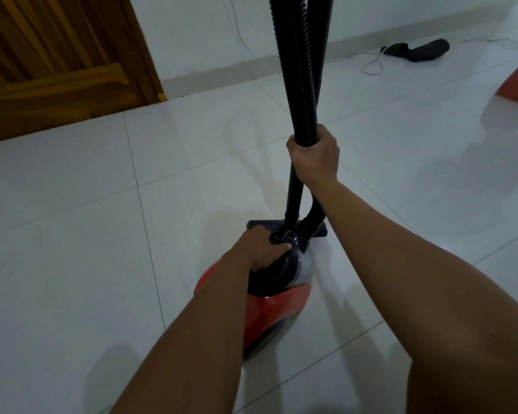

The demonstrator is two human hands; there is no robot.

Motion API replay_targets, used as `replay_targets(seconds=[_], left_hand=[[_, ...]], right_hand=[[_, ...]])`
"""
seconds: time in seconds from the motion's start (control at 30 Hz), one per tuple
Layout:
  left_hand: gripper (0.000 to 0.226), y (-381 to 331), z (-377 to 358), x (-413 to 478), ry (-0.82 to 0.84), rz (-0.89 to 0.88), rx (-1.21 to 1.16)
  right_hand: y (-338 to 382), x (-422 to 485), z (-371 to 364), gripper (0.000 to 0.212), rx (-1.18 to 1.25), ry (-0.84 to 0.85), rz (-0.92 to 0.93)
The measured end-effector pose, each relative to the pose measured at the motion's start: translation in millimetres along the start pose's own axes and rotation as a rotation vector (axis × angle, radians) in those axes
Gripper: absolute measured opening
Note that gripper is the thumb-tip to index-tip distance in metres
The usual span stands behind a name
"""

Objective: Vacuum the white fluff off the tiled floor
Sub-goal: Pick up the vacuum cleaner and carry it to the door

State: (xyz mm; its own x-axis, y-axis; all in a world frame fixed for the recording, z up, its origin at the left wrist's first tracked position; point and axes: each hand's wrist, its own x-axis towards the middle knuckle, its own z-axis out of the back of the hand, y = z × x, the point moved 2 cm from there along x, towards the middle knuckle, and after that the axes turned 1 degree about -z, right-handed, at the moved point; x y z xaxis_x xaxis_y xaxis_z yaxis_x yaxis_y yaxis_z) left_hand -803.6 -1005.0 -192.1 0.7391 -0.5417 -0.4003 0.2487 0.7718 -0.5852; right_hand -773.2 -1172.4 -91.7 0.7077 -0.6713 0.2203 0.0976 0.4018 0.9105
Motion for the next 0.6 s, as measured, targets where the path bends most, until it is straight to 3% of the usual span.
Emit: replay_targets(seconds=[0.3,0.6], left_hand=[[0.045,-4.9,15.2,-7.8,-0.07,0.06,0.006],[0.039,-74.2,132.3,-70.2,-0.232,0.185,-0.176]], right_hand=[[33.3,16.6,1.9,0.016,0.022,0.023,0.019],[206.8,64.8,8.4,0.016,0.04,0.145,0.039]])
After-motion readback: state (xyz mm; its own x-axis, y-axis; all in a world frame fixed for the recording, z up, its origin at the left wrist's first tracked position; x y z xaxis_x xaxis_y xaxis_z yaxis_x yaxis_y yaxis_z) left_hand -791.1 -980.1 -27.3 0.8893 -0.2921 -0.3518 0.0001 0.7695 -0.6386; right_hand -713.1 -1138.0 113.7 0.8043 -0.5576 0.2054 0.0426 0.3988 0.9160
